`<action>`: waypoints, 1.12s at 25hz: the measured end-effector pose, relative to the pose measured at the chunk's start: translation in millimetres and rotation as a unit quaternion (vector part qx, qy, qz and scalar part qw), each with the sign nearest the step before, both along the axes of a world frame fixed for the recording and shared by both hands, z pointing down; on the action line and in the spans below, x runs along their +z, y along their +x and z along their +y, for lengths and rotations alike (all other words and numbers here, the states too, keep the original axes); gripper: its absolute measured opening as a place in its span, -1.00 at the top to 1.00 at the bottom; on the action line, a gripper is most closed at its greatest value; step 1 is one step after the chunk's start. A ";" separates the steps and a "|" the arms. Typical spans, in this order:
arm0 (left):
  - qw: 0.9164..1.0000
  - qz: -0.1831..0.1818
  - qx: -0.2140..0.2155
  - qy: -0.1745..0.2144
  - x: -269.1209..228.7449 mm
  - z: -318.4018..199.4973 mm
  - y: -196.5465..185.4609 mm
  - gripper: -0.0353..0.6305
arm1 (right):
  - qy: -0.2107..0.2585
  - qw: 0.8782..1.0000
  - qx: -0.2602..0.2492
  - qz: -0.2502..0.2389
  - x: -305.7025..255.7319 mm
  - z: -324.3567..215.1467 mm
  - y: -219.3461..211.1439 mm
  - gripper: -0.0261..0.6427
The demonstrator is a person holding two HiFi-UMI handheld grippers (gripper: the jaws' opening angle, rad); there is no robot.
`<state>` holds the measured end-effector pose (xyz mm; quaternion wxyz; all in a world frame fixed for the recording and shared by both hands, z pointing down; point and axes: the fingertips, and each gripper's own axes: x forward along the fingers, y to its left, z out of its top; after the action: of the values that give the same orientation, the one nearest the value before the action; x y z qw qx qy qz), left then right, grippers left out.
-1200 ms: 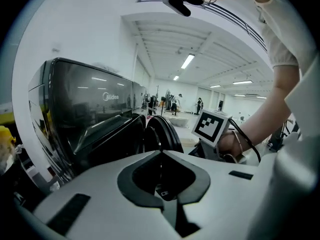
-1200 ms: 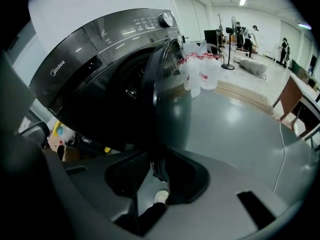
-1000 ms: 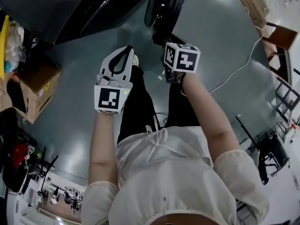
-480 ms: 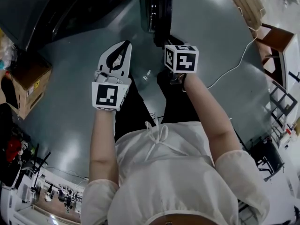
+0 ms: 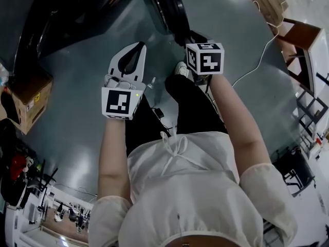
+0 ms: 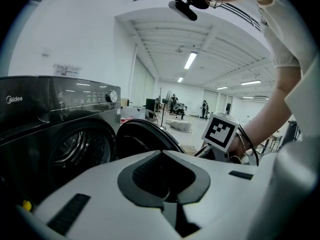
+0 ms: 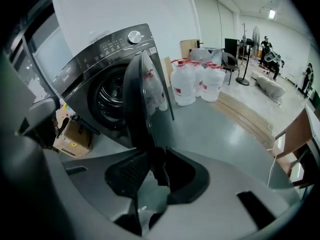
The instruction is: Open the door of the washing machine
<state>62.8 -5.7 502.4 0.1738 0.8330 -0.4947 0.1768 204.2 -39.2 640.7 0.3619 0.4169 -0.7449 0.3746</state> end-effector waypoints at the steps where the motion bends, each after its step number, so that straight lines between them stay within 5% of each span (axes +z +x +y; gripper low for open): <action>1: 1.000 -0.001 0.002 -0.009 2.0 -1.0 9.2 0.83 | 0.002 1.000 -0.003 0.000 0.1 -4.9 8.7 0.63; 11: 0.999 0.018 -0.016 0.034 -2.2 -43.6 74.0 0.83 | 0.007 1.000 -0.025 0.009 1.6 -54.2 83.0 0.62; 28: 1.000 -0.001 0.014 0.001 -0.5 -98.3 133.3 0.83 | 0.034 0.998 -0.046 0.017 3.3 -116.2 145.4 0.59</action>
<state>196.1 -104.0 501.8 0.1704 0.8398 -0.4832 0.1795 349.6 -155.4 643.9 0.3768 0.4003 -0.7696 0.3249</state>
